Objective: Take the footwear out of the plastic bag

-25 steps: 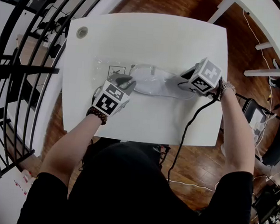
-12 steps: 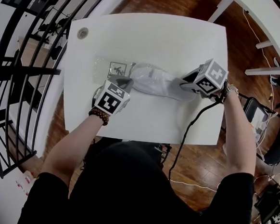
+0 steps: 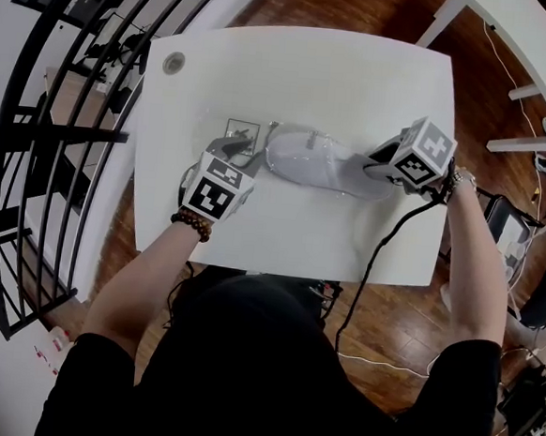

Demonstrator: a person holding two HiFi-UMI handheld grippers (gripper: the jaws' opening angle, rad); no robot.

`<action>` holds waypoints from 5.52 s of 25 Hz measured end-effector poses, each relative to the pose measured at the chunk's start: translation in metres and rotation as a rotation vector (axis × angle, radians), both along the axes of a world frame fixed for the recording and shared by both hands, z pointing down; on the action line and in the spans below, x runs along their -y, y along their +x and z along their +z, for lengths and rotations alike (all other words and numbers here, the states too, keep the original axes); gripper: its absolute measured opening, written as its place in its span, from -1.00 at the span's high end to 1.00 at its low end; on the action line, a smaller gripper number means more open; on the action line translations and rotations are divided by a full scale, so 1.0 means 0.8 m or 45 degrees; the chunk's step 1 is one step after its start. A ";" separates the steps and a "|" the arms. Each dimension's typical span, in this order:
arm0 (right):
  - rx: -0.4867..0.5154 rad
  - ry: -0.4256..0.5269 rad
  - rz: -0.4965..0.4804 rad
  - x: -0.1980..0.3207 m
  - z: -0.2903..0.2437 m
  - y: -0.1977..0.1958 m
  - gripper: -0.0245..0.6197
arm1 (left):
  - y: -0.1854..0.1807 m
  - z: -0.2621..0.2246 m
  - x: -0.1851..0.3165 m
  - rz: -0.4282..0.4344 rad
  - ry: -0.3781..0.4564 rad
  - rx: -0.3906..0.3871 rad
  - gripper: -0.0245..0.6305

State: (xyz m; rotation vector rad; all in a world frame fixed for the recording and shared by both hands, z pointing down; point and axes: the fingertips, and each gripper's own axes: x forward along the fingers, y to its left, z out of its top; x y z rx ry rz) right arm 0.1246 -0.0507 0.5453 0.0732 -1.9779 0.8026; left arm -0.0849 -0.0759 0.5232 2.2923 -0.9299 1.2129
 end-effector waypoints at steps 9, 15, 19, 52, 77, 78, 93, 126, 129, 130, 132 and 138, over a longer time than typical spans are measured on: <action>-0.014 0.011 -0.023 -0.001 -0.002 0.000 0.66 | -0.035 0.013 0.024 -0.079 0.028 0.141 0.02; -0.009 0.012 -0.020 0.000 -0.002 0.001 0.66 | -0.105 -0.007 0.048 -0.384 0.040 0.021 -0.09; -0.005 0.022 -0.024 -0.001 -0.001 0.001 0.66 | -0.145 0.003 0.062 -0.521 -0.026 -0.077 -0.18; 0.057 0.015 0.261 -0.020 -0.027 0.068 0.73 | -0.212 0.014 0.038 -0.709 -0.325 -0.401 0.87; 0.309 -0.055 1.023 -0.065 -0.008 0.132 0.75 | -0.225 0.024 0.046 -0.746 -0.321 -0.402 0.87; 0.302 -0.049 1.038 -0.066 -0.006 0.132 0.74 | -0.224 0.024 0.046 -0.742 -0.318 -0.399 0.87; 0.090 0.138 1.048 -0.055 -0.001 0.133 0.38 | -0.240 0.005 0.051 -0.741 -0.196 -0.323 0.41; 0.129 1.071 1.053 -0.085 -0.240 -0.178 0.95 | -0.086 -0.229 -0.087 0.183 0.270 -0.571 0.87; 0.162 1.104 1.084 -0.099 -0.253 -0.207 0.95 | -0.074 -0.242 -0.105 0.243 0.294 -0.599 0.87; 0.175 1.116 1.097 -0.104 -0.257 -0.215 0.95 | -0.071 -0.246 -0.112 0.261 0.303 -0.609 0.87; 0.200 1.143 1.123 -0.115 -0.267 -0.231 0.95 | -0.065 -0.254 -0.126 0.292 0.324 -0.628 0.87; 0.190 1.251 1.100 -0.144 -0.293 -0.266 0.95 | -0.056 -0.273 -0.160 0.351 0.388 -0.665 0.87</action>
